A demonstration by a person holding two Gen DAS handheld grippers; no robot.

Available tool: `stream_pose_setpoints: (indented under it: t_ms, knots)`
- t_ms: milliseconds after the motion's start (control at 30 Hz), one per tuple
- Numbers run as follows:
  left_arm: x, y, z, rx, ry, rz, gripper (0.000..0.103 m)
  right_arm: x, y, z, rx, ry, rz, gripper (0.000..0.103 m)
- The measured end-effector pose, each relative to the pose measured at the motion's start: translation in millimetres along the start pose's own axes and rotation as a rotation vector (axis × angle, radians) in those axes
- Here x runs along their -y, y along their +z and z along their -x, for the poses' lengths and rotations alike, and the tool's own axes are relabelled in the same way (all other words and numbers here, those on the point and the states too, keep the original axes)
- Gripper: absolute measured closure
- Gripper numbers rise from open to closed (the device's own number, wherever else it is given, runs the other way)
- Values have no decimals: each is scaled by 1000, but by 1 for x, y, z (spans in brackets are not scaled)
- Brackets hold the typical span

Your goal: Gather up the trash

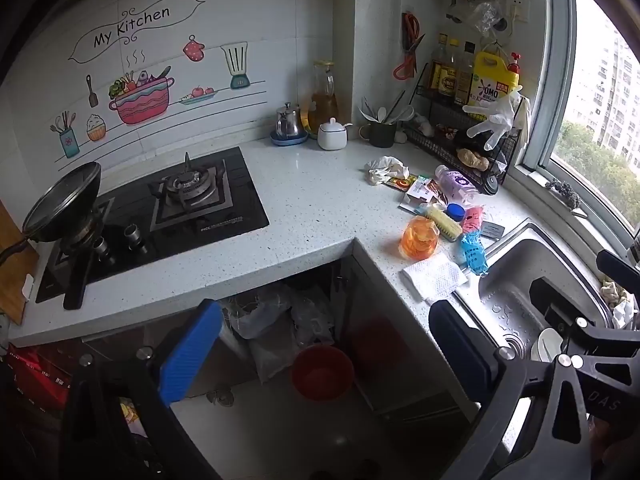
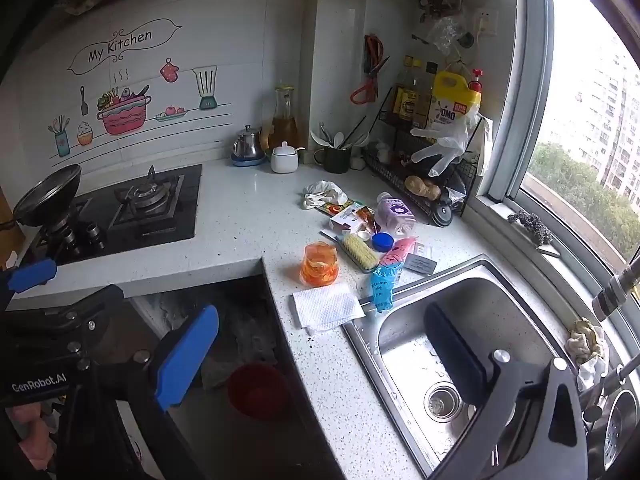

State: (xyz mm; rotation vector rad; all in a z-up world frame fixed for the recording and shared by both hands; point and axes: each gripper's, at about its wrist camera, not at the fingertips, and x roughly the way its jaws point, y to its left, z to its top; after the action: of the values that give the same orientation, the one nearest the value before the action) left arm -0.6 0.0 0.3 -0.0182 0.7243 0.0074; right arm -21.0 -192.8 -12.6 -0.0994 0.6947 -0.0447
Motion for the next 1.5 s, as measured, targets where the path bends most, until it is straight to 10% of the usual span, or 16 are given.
stream_pose_setpoints:
  t_ms: [1500]
  knots:
    - [6,2,-3,-35,-54,-12,0,2,3,-6,-8,-41,-7,0]
